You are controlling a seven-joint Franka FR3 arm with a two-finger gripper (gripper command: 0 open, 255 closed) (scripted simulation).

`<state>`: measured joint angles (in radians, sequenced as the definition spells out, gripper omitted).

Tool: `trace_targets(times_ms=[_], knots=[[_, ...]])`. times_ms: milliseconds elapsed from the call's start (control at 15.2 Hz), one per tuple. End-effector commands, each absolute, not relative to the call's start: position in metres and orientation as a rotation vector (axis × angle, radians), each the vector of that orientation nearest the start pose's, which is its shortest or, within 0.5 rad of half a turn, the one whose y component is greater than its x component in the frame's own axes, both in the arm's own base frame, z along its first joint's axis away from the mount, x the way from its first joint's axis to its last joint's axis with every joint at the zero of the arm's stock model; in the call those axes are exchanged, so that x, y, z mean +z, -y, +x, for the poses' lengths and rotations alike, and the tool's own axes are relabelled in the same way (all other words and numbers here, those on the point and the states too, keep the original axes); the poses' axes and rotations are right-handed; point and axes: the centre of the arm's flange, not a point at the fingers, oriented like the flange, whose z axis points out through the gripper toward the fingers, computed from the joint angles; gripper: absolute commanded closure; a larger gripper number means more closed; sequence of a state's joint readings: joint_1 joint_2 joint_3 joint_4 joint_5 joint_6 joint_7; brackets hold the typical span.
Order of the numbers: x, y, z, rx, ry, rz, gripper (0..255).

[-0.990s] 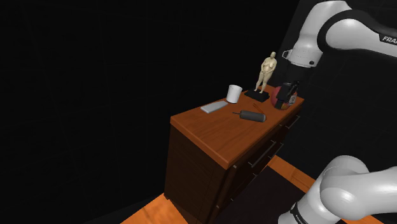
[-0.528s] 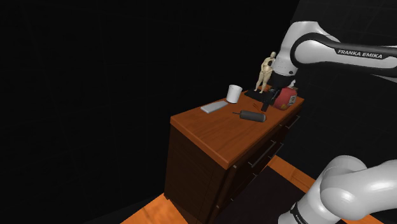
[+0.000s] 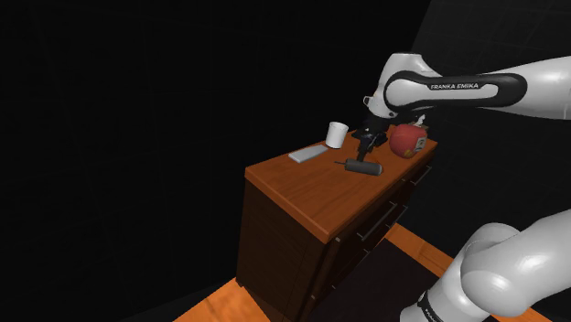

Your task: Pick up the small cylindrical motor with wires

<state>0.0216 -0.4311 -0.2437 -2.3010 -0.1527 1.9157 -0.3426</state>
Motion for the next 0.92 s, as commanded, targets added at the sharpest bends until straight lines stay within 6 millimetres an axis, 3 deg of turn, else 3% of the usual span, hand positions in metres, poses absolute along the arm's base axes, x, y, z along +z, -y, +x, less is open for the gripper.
trace_targets(times_ms=[0, 264, 858], knots=[[0.495, 0.126, 0.433, -0.048, 0.333, -3.182, 0], [0.467, 0.145, 0.469, -0.064, 0.389, -3.185, 0], [0.427, 0.145, 0.469, -0.064, 0.389, -3.185, 0]])
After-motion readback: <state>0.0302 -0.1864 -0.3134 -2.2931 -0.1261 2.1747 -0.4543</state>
